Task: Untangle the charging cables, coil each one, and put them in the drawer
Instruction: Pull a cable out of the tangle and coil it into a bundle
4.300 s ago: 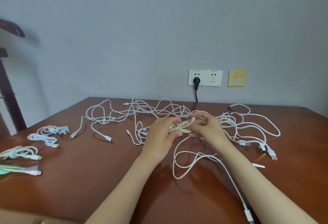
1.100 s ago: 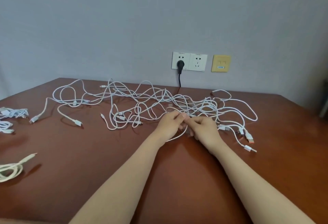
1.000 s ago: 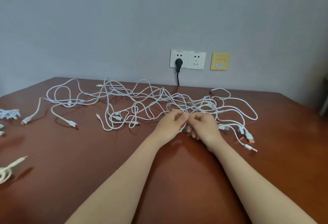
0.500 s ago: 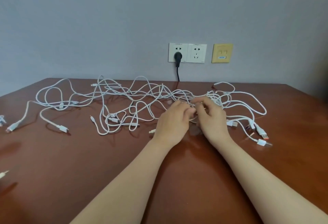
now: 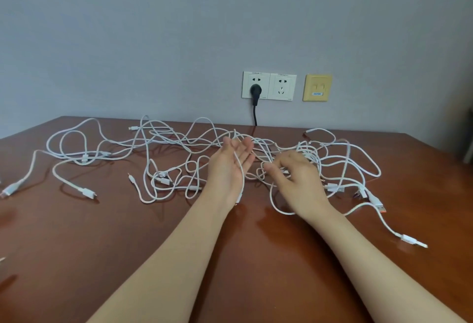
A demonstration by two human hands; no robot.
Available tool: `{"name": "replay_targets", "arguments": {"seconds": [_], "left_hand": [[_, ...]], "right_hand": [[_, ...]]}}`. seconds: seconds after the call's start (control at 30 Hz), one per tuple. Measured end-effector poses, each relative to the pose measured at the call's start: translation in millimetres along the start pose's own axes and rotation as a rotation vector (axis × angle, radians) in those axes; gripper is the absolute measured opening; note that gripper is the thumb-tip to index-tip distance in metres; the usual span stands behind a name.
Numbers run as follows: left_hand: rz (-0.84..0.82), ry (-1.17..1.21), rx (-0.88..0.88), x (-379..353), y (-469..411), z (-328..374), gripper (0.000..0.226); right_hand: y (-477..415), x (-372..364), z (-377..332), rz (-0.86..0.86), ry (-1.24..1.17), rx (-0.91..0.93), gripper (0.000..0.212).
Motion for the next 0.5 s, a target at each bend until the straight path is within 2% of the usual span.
{"name": "replay_targets", "arguments": {"seconds": [0.07,0.17,0.27,0.5], "left_hand": [[-0.014,0.075,0.049,-2.2,1.8,2.5,0.034],[-0.03,0.146,0.117,-3.9,4.1,-1.3,0.026],[-0.063,0.163,0.131,-0.4,5.0,-1.3,0.027],[0.058,0.129,0.121,10.1,1.0,1.9,0.026]], "right_hand": [[-0.4,0.5,-0.7,-0.056,0.084,-0.012,0.029],[-0.4,-0.7,-5.3,-0.204,0.363,-0.059,0.028],[2.3,-4.9,-8.8,-0.298,0.382,-0.039,0.021],[6.3,-11.7,-14.0,-0.395,0.415,0.104,0.019]]}}
Point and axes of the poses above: each hand's wrist, its own y-axis away from the middle knuckle, its own x-axis out of the back of the hand, z = x × y, the point moved 1 cm from there along -y, towards the middle knuckle, and after that the axes turned 8 degrees about -z, right-handed, at the moved point
